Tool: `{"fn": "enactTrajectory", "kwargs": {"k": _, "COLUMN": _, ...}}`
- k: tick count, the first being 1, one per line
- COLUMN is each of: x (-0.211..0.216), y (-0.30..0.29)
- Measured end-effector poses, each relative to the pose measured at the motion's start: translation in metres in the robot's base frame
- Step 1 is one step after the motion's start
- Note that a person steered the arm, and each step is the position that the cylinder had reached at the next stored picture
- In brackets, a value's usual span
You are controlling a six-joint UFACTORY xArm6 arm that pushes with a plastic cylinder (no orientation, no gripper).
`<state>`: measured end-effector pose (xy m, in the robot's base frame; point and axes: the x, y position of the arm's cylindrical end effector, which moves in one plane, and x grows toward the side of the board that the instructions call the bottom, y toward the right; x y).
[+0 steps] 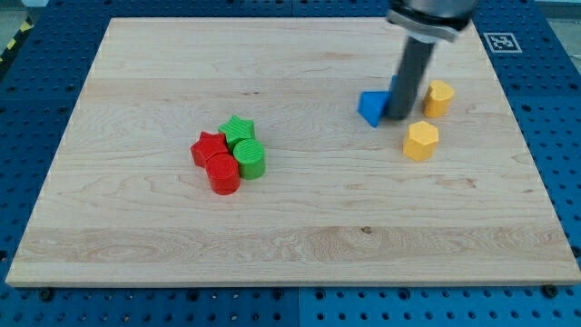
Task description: Place the yellow heart at the center right
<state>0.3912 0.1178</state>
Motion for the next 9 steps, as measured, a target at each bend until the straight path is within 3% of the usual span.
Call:
{"fn": "enactTrajectory", "kwargs": {"k": 1, "x": -0.025, "y": -0.032}}
{"fn": "enactTrajectory", "kwargs": {"k": 2, "x": -0.010, "y": -0.026}}
{"fn": "enactTrajectory", "kwargs": {"k": 4, "x": 0.006, "y": 0.039}}
{"fn": "enactTrajectory", "kwargs": {"k": 6, "x": -0.043, "y": 0.057}}
{"fn": "enactTrajectory", "kwargs": {"k": 7, "x": -0.040, "y": 0.059}}
{"fn": "enactTrajectory", "kwargs": {"k": 8, "x": -0.003, "y": 0.093}}
{"fn": "enactTrajectory", "kwargs": {"k": 9, "x": 0.003, "y": 0.123}}
